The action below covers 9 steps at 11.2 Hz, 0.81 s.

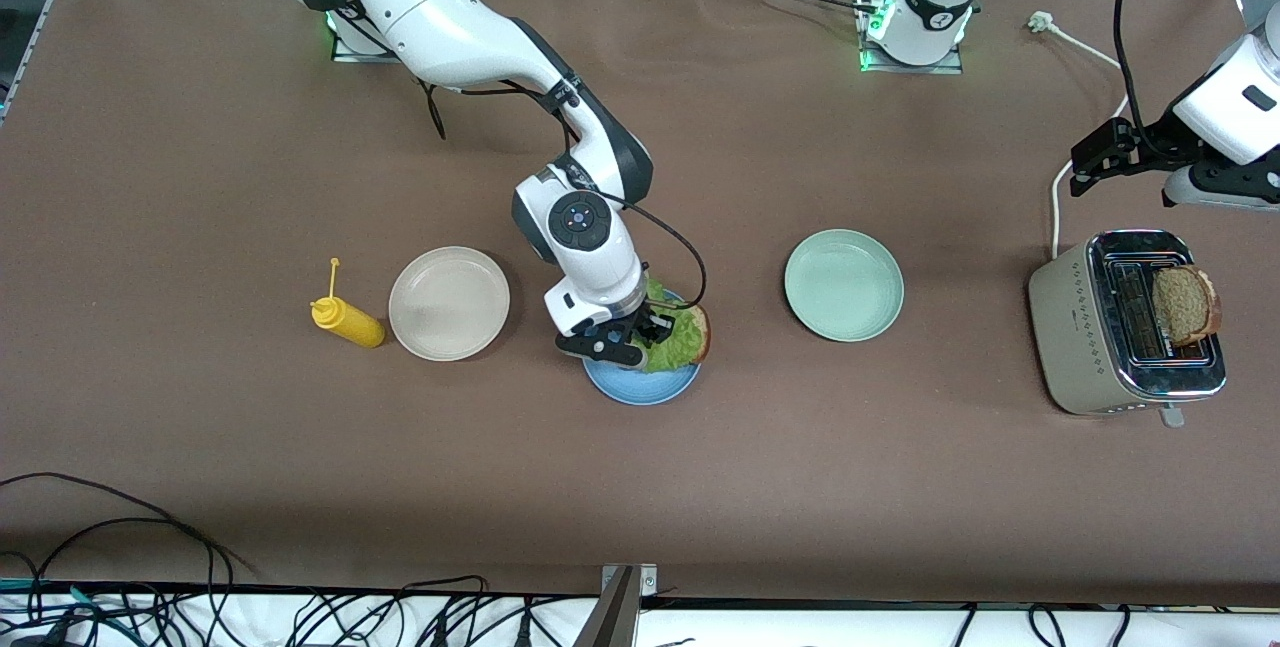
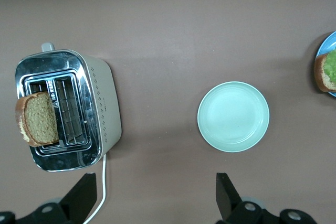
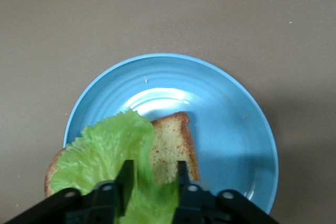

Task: Make sandwich in blue plate with both arms
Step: 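Lower the lettuce onto the toast and open the right gripper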

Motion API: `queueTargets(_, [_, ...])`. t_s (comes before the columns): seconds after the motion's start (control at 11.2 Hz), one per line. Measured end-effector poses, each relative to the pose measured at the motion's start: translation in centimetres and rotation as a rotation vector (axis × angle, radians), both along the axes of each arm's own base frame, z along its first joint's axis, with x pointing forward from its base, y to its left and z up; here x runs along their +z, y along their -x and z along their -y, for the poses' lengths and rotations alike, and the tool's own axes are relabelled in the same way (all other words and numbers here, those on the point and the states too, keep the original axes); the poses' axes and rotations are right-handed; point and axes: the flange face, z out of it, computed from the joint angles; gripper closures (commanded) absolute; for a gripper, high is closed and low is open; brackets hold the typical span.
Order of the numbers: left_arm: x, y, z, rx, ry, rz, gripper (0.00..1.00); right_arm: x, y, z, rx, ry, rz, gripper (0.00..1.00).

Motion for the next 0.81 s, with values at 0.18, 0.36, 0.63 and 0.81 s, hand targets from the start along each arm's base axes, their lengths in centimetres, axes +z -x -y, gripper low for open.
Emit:
queueTargets(0.18, [0.0,0.0,0.0,0.000,0.000,0.000,0.00,-0.3,0.0,0.1,0.019,0.029,0.017,0.00])
queueTargets(0.36, [0.0,0.0,0.0,0.000,0.000,0.002,0.00,-0.4,-0.2,0.3,0.057,0.070,0.049,0.00])
queueTargets(0.63, [-0.1,-0.1,0.0,-0.001,0.000,0.001,0.00,0.1,-0.6,0.8,0.134,0.100,0.064,0.00])
queueTargets(0.81, [0.0,-0.1,0.0,-0.001,0.000,0.002,0.00,0.7,-1.3,2.0,0.200,0.153,0.049,0.00])
